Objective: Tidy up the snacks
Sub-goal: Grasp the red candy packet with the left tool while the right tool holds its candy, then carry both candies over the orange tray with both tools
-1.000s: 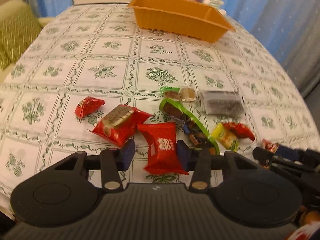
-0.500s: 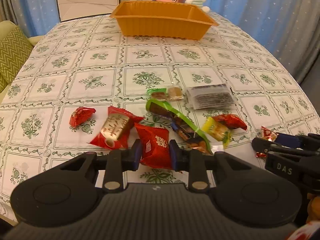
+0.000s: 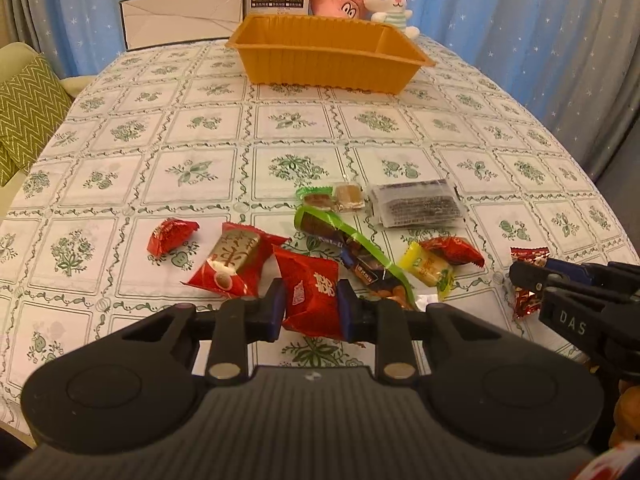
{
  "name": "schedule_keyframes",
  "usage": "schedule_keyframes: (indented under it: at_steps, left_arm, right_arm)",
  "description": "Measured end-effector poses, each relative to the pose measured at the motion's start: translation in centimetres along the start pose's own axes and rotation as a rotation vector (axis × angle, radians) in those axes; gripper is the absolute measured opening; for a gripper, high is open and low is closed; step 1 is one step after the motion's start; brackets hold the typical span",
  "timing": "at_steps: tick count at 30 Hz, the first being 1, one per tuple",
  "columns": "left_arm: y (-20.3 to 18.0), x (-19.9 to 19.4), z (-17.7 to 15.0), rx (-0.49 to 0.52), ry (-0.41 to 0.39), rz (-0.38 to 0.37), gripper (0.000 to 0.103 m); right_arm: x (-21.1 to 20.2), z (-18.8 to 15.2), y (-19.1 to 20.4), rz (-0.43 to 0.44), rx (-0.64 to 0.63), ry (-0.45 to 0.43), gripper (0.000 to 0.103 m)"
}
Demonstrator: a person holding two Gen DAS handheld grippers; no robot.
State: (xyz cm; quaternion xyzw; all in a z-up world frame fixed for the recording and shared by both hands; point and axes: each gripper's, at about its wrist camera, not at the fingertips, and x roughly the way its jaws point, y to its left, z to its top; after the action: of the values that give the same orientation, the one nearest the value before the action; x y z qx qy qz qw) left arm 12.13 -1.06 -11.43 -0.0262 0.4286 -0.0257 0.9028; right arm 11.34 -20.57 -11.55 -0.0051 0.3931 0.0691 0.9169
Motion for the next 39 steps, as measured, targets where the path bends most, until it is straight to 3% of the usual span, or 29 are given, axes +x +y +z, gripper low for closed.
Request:
schedule_keyframes:
  at_steps: [12,21,30,39]
  left_arm:
    - [0.5,-2.7,0.8,-0.014,-0.058,0.008,0.024]
    - [0.0,-3.5,3.6,0.013,-0.104,-0.019,0.024]
    - [-1.0,-2.3,8.9,0.055,-0.165,-0.056,0.024]
    - [0.1,0.6,15.7,0.076,-0.233,-0.052,0.024]
  right_arm:
    - [-1.5,0.9,0.9,0.019,-0.029,-0.078,0.022]
    - [-2.3,3.2,0.8,0.04,-0.029,-0.137,0.022]
    - [-1.3,8.5,-1.2,0.043,-0.027,-0.214,0.022]
    - [2.4,15.6,-2.0,0.085,-0.023,-0.267,0.022]
